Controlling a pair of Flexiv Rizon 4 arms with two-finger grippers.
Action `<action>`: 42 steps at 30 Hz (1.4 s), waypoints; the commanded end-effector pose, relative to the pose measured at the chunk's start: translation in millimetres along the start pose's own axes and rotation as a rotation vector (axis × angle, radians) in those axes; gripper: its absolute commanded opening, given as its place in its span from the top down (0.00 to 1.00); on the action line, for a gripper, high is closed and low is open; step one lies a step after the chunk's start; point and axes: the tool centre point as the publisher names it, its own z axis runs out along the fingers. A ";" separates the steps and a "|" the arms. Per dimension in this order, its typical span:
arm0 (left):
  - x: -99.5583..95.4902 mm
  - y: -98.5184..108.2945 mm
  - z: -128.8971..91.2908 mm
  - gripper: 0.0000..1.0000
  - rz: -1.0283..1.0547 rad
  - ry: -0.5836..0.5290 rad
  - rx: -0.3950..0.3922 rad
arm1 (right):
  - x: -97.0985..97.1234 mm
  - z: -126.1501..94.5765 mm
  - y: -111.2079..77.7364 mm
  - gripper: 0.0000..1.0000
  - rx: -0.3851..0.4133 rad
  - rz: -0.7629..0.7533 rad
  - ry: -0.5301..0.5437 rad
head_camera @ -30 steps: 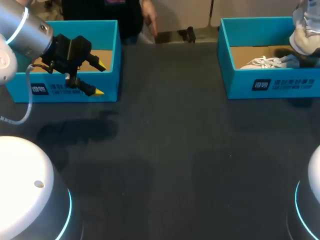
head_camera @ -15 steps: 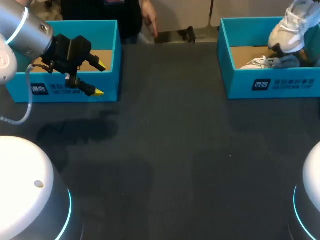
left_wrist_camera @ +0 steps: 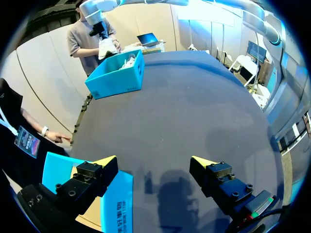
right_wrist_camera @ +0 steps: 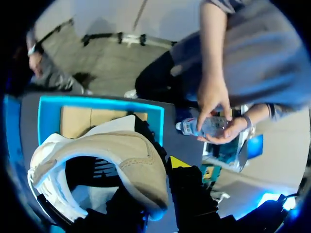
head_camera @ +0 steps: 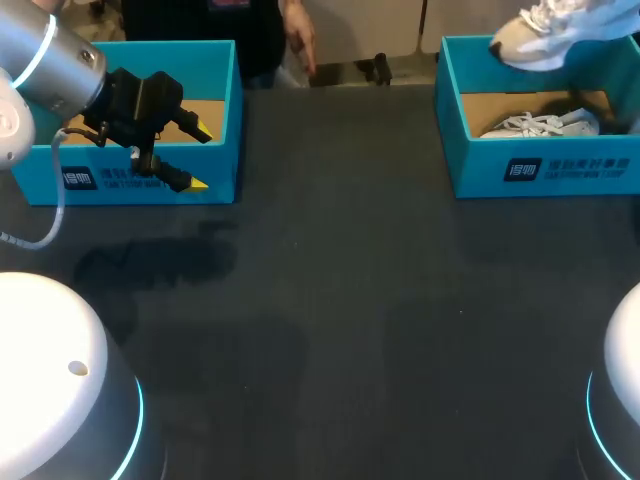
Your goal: Take the shoe out of the shoebox, open the shoe tongue, remove and reinsert the insole, then place the shoe into the shoebox
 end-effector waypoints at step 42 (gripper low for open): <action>0.3 0.0 -0.4 0.00 0.000 0.001 -0.002 | 26.5 19.5 -42.7 1.00 0.018 0.290 0.040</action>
